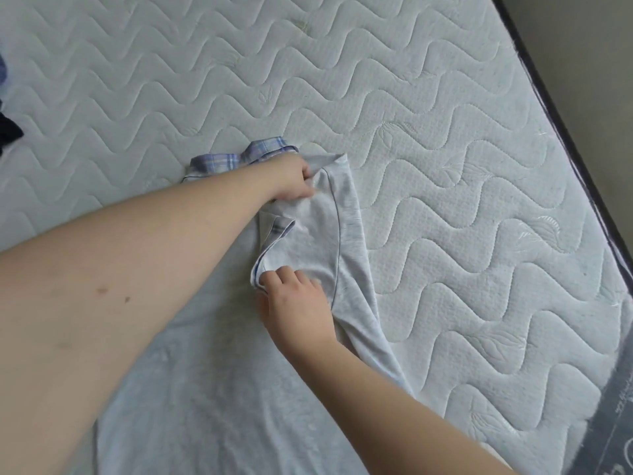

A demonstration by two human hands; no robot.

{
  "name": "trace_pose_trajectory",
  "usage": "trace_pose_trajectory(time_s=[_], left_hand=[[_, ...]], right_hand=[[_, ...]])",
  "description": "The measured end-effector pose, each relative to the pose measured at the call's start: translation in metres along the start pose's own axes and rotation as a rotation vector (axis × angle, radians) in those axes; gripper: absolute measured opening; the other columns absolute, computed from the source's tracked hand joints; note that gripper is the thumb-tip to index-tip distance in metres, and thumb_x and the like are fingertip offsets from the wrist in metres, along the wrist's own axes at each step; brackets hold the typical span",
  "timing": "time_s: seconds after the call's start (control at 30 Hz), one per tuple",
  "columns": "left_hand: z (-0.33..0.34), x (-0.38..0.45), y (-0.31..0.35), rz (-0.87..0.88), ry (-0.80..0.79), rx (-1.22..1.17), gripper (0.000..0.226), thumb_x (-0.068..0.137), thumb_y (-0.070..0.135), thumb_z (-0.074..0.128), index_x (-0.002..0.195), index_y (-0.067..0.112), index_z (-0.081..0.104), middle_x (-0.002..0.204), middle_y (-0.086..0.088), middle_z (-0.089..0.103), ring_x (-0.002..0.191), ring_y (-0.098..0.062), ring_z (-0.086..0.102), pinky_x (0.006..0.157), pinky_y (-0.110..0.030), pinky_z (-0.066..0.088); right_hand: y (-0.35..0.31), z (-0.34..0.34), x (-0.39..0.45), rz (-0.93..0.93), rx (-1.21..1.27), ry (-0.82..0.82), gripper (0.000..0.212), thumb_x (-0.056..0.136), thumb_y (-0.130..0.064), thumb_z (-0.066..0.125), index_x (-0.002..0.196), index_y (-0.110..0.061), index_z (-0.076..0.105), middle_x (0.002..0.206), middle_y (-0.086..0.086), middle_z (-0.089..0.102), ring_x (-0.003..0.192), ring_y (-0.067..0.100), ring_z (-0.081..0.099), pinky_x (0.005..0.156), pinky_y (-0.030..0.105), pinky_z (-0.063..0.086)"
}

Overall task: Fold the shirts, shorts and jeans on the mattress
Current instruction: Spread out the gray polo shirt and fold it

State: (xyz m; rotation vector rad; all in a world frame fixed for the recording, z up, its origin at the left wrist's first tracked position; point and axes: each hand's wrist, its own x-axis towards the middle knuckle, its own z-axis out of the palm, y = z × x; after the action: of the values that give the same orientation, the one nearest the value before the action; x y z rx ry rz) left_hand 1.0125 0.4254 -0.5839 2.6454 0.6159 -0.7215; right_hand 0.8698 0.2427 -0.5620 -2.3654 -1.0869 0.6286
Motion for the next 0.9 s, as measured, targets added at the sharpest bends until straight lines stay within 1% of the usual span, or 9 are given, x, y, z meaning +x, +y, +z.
trace_pose_trajectory(time_s=[0.13, 0.27, 0.33, 0.43, 0.53, 0.63, 0.73, 0.8, 0.9], left_hand=[[0.010, -0.020, 0.005, -0.050, 0.123, -0.147, 0.023, 0.095, 0.025, 0.061, 0.114, 0.014, 0.066, 0.114, -0.009, 0.068, 0.106, -0.026, 0.061, 0.083, -0.026, 0.042], [0.024, -0.051, 0.020, -0.063, 0.414, -0.340, 0.028, 0.093, 0.017, 0.056, 0.121, 0.014, 0.058, 0.115, -0.010, 0.061, 0.107, -0.028, 0.057, 0.093, -0.037, 0.045], [0.032, -0.074, 0.035, -0.005, 0.558, -0.452, 0.024, 0.091, 0.014, 0.058, 0.115, 0.011, 0.060, 0.105, -0.010, 0.061, 0.099, -0.026, 0.058, 0.090, -0.035, 0.045], [0.054, -0.119, 0.062, 0.012, 0.650, -0.609, 0.009, 0.089, 0.016, 0.063, 0.097, 0.012, 0.061, 0.083, 0.000, 0.058, 0.073, -0.014, 0.054, 0.069, -0.021, 0.040], [0.089, -0.166, 0.079, -0.090, 0.571, -0.720, 0.017, 0.092, 0.027, 0.064, 0.081, 0.016, 0.057, 0.067, 0.011, 0.056, 0.062, -0.004, 0.052, 0.062, -0.014, 0.037], [0.127, -0.201, 0.085, -0.363, 0.442, -0.740, 0.023, 0.093, 0.036, 0.061, 0.086, 0.015, 0.061, 0.072, 0.008, 0.062, 0.081, -0.020, 0.063, 0.069, -0.025, 0.038], [0.159, -0.221, 0.095, -0.624, 0.224, -0.932, 0.035, 0.092, 0.040, 0.062, 0.103, 0.007, 0.064, 0.093, -0.005, 0.070, 0.102, -0.030, 0.065, 0.084, -0.028, 0.049], [0.171, -0.231, 0.109, -0.632, 0.027, -1.260, 0.039, 0.093, 0.041, 0.061, 0.100, 0.003, 0.068, 0.102, -0.019, 0.072, 0.101, -0.036, 0.068, 0.091, -0.045, 0.055], [0.176, -0.238, 0.125, -0.567, -0.074, -1.391, 0.034, 0.090, 0.040, 0.067, 0.093, 0.006, 0.072, 0.100, -0.016, 0.075, 0.097, -0.029, 0.071, 0.086, -0.043, 0.056]], right_hand=[[0.018, -0.010, -0.030, 0.036, -0.041, 0.118, 0.031, 0.085, -0.030, 0.064, 0.114, -0.019, 0.063, 0.108, 0.000, 0.063, 0.097, 0.025, 0.059, 0.084, 0.036, 0.045], [0.054, -0.016, -0.075, 0.227, -0.107, 0.183, 0.069, 0.075, -0.030, 0.075, 0.139, -0.019, 0.052, 0.141, 0.008, 0.052, 0.125, 0.031, 0.053, 0.104, 0.045, 0.042], [0.072, -0.017, -0.093, 0.353, -0.105, 0.117, 0.077, 0.083, -0.038, 0.069, 0.150, -0.020, 0.036, 0.150, 0.010, 0.042, 0.132, 0.032, 0.045, 0.108, 0.045, 0.036], [0.089, -0.015, -0.117, 0.478, -0.110, 0.030, 0.072, 0.090, -0.046, 0.058, 0.152, -0.020, 0.031, 0.139, 0.006, 0.047, 0.124, 0.028, 0.047, 0.100, 0.039, 0.036], [0.097, -0.015, -0.135, 0.498, -0.071, -0.023, 0.047, 0.091, -0.039, 0.056, 0.135, -0.024, 0.046, 0.121, 0.000, 0.058, 0.113, 0.025, 0.054, 0.091, 0.038, 0.038], [0.101, -0.015, -0.148, 0.516, -0.073, -0.080, 0.018, 0.092, -0.037, 0.053, 0.101, -0.023, 0.050, 0.100, -0.003, 0.062, 0.097, 0.025, 0.059, 0.076, 0.037, 0.035], [0.102, -0.014, -0.161, 0.485, -0.107, -0.088, 0.019, 0.092, -0.037, 0.052, 0.085, -0.022, 0.041, 0.090, -0.001, 0.061, 0.088, 0.026, 0.059, 0.064, 0.034, 0.028], [0.101, -0.012, -0.172, 0.464, -0.120, -0.082, 0.020, 0.092, -0.036, 0.050, 0.084, -0.023, 0.038, 0.089, -0.002, 0.059, 0.085, 0.026, 0.060, 0.059, 0.033, 0.028], [0.094, -0.007, -0.193, 0.468, -0.094, -0.093, 0.017, 0.092, -0.033, 0.049, 0.090, -0.022, 0.035, 0.085, -0.002, 0.061, 0.077, 0.029, 0.063, 0.053, 0.034, 0.026]])
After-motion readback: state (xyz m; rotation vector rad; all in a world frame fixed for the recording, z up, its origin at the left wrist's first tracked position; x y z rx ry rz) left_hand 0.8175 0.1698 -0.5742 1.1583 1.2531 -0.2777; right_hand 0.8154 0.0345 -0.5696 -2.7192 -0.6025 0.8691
